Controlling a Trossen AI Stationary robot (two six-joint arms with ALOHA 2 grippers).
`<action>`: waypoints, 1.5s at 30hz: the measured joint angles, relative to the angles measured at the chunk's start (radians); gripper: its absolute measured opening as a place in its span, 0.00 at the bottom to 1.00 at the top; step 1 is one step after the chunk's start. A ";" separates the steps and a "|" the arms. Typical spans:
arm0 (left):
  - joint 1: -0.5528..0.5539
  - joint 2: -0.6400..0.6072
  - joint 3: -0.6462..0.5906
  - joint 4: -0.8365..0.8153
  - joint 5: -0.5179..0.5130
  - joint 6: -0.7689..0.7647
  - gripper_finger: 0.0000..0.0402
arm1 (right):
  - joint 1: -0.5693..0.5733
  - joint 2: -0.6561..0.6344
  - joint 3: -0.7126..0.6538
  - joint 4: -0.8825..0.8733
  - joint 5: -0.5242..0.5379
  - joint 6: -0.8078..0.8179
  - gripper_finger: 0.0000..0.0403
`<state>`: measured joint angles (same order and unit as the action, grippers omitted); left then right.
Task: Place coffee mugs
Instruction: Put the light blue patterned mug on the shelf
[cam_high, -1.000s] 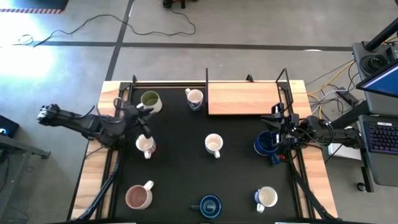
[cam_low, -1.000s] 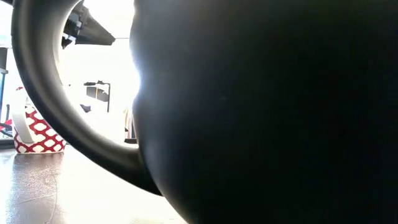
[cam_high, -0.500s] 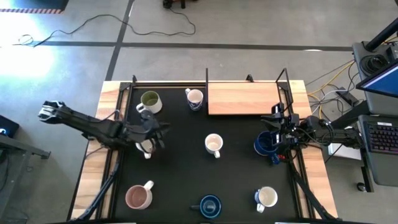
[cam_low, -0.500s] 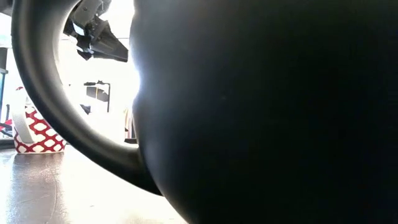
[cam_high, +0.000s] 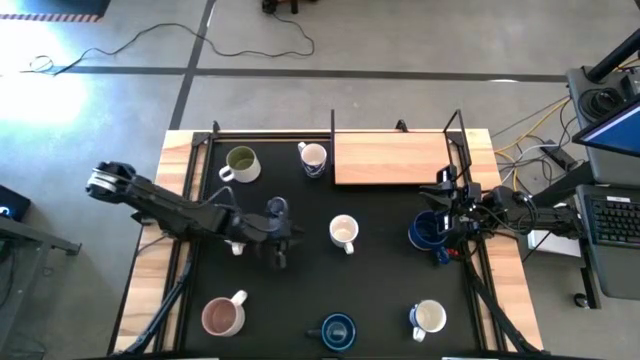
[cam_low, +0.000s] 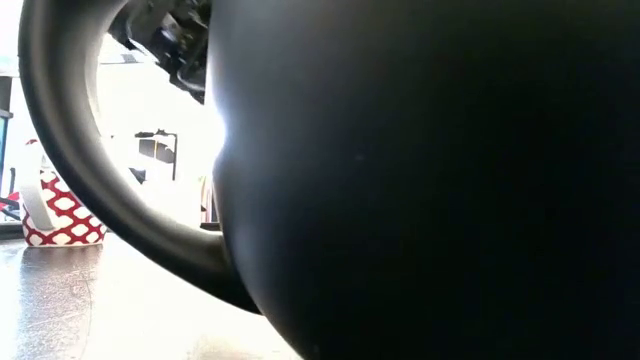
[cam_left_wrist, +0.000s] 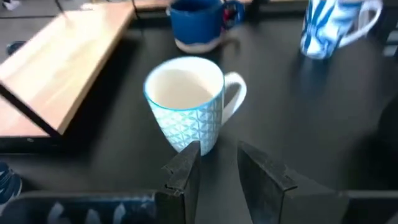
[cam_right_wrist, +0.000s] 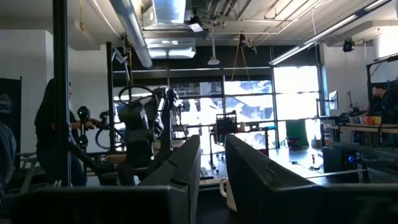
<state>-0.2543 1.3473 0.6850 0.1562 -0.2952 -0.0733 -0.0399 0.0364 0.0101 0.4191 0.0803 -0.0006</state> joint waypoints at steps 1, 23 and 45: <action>0.000 0.025 0.021 -0.013 0.002 0.013 0.22 | 0.000 0.000 0.000 0.000 0.000 0.000 0.16; 0.002 0.336 0.330 -0.079 0.087 0.283 0.22 | 0.000 0.000 0.000 -0.003 0.000 0.000 0.16; 0.035 0.377 0.363 -0.086 0.025 0.353 0.32 | 0.000 0.000 0.000 -0.004 0.000 0.000 0.16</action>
<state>-0.2188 1.7242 1.0485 0.0707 -0.2707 0.2798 -0.0399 0.0364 0.0101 0.4152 0.0806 -0.0006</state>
